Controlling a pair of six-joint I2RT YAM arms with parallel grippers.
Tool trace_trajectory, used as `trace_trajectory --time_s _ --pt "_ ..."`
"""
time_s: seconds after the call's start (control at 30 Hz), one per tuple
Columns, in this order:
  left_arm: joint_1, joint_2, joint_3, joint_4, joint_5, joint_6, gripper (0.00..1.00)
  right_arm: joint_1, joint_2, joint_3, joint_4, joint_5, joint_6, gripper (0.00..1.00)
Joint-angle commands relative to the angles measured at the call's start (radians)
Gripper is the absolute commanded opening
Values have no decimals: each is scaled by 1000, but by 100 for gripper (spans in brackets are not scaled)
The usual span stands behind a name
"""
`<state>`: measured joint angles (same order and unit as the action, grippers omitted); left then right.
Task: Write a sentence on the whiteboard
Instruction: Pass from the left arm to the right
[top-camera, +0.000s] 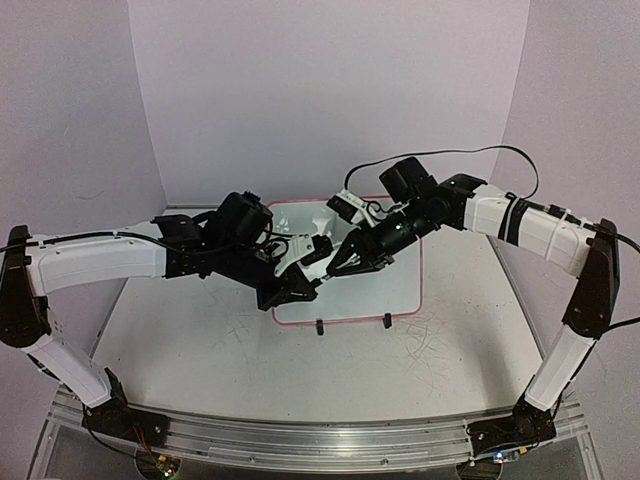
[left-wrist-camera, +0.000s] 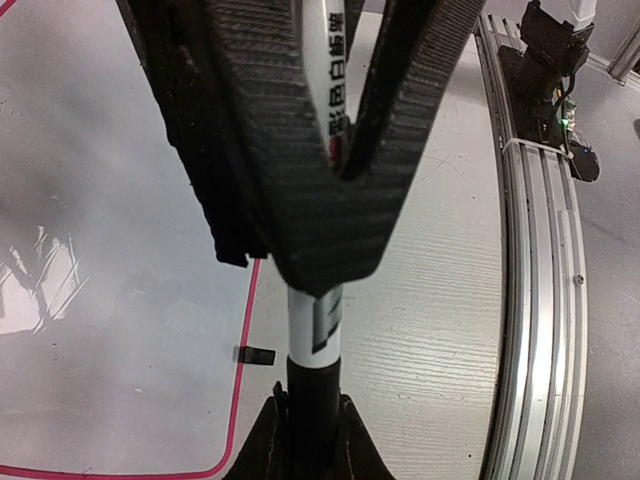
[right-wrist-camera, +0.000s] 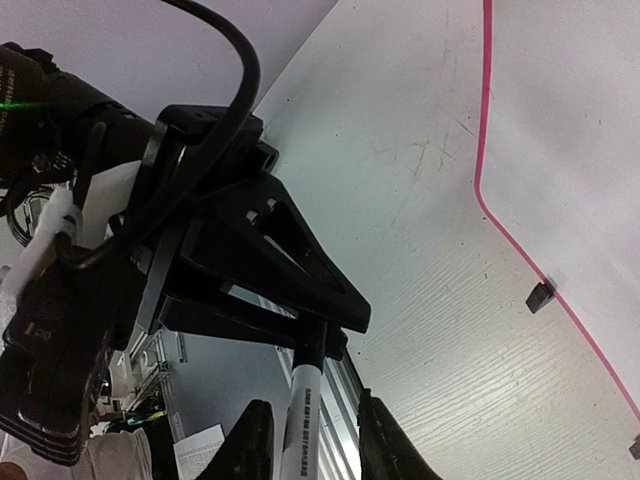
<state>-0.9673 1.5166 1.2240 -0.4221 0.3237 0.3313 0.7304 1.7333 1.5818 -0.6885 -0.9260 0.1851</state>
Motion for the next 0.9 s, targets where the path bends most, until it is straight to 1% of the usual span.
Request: trace_trajectory --time_s 0.0,0.1,0.2,0.3,0.33,0.6,0.67,0.77,0.87 --pt "-7 8 51 9 23 -16 0 7 5 2 56 -41 13 15" --pt "-7 8 53 9 19 -19 0 8 3 -9 61 -49 13 14" --pt "-7 10 56 9 0 -30 0 7 -1 -28 63 -54 3 19" --pt "-7 7 59 10 -41 -49 0 8 -14 -52 62 -48 -10 29" --pt "-7 5 60 10 -52 -55 0 7 -21 -59 63 -48 -14 29" --pt "-6 3 60 10 -53 -68 0 9 -40 -86 78 -57 -19 20" --pt "-7 1 60 10 -40 -66 0 9 -41 -87 90 -49 -8 20" --pt "-7 1 63 9 -37 -66 0 8 -46 -90 133 -44 26 23" --pt "-7 2 65 9 -31 -67 0 9 -50 -99 169 -45 51 23"
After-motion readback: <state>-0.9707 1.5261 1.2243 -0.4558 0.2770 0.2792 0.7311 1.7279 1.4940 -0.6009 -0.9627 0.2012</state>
